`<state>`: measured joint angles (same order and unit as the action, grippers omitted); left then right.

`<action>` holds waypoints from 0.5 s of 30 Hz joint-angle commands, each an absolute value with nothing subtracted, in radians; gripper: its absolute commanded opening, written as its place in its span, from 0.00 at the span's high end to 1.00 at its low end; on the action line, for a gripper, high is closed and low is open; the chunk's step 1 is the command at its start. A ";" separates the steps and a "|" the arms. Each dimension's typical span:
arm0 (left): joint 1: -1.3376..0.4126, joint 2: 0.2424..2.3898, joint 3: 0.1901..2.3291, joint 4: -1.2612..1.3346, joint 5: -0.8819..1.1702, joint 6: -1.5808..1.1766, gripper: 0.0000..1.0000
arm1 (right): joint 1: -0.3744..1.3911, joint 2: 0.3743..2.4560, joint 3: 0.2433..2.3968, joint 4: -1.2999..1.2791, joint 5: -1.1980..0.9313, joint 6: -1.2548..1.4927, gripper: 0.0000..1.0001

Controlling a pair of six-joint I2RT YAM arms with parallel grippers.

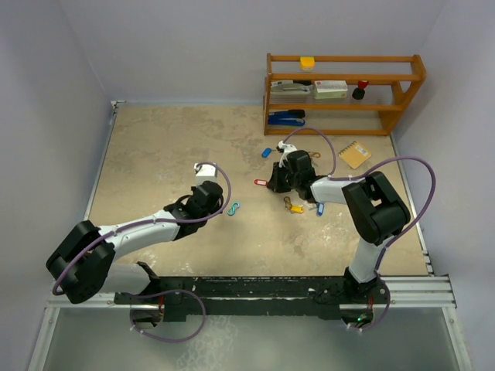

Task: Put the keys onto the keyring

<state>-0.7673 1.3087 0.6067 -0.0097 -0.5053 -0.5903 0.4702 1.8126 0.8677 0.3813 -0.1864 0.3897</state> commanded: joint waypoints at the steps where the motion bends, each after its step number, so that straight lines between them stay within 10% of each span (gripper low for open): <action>1: -0.770 1.298 0.603 0.025 -0.528 -0.590 1.00 | 0.466 1.824 0.882 0.348 -0.160 0.393 0.91; 15: -0.770 1.333 0.638 0.035 -0.512 -0.589 1.00 | 0.474 1.682 0.789 0.487 -0.122 0.251 1.00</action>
